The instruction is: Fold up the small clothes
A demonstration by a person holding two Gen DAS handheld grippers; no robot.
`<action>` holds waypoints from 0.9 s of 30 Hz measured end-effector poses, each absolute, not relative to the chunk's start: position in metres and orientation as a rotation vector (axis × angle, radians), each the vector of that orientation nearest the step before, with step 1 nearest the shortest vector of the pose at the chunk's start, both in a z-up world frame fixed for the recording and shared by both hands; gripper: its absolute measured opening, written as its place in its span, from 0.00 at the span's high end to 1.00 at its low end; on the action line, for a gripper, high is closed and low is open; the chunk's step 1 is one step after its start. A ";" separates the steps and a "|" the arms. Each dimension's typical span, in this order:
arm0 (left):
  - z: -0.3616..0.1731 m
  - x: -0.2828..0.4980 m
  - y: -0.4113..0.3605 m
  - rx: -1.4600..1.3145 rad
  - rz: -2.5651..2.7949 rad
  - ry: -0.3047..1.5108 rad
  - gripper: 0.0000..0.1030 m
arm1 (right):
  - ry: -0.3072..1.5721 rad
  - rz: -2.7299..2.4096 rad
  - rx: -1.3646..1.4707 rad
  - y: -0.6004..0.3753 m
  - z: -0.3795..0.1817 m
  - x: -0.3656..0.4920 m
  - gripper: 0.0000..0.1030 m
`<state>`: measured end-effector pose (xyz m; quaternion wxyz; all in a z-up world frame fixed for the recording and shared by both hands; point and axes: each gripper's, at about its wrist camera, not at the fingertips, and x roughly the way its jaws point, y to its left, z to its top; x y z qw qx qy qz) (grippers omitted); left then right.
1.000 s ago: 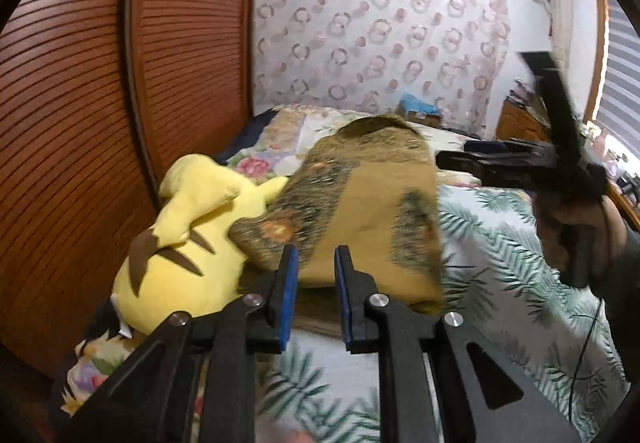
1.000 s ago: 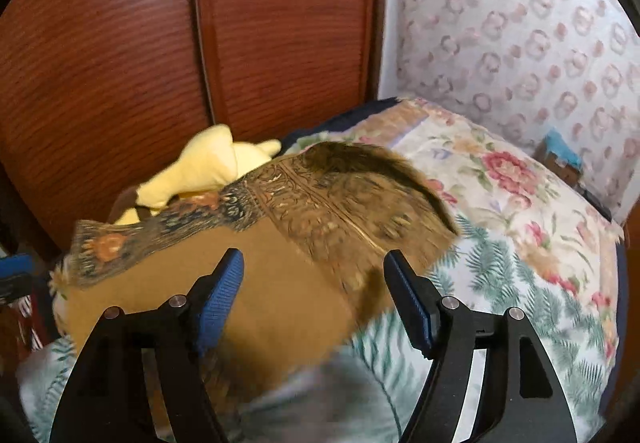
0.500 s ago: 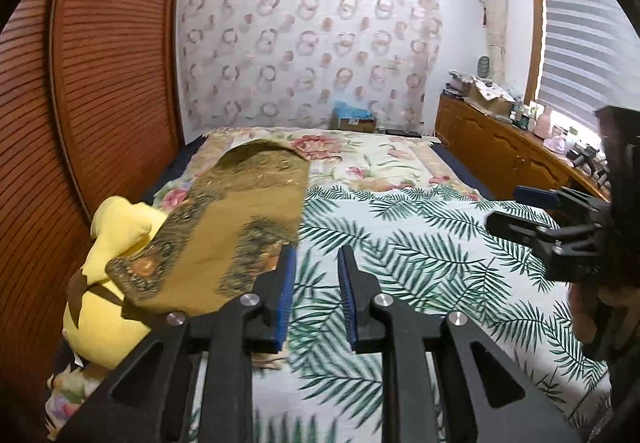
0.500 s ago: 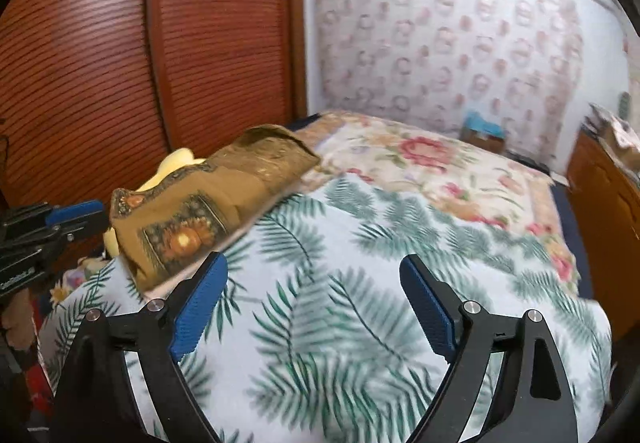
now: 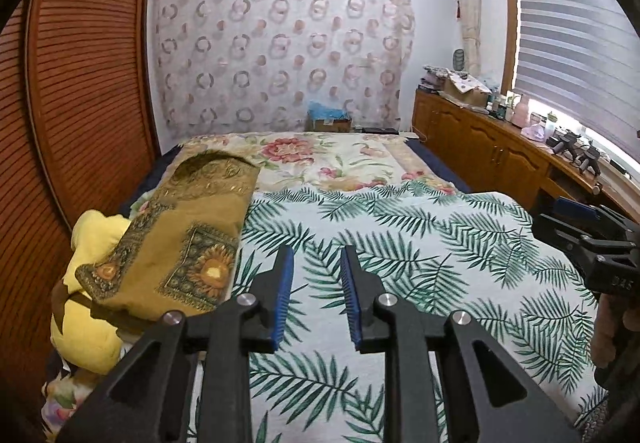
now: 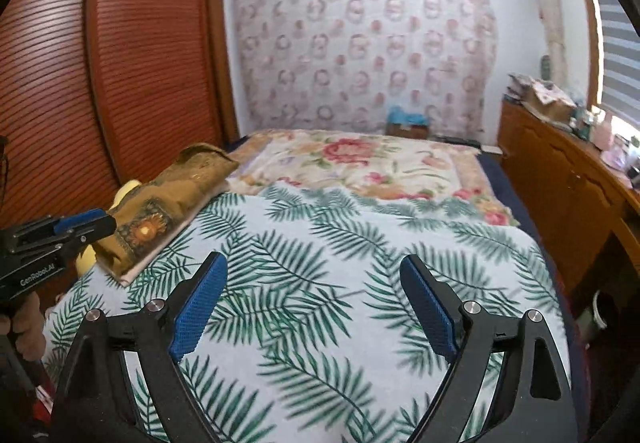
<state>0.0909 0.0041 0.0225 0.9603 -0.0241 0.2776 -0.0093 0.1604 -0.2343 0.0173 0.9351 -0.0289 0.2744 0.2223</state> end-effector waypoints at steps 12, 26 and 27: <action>0.063 0.082 -0.012 -0.038 -0.047 0.496 0.77 | 0.461 0.365 -0.021 -0.268 0.056 0.125 0.13; 0.071 0.074 -0.015 -0.026 -0.048 0.469 0.76 | 0.430 0.328 -0.011 -0.274 0.064 0.117 0.13; 0.072 0.074 -0.016 -0.025 -0.047 0.468 0.76 | 0.430 0.325 -0.012 -0.273 0.064 0.117 0.13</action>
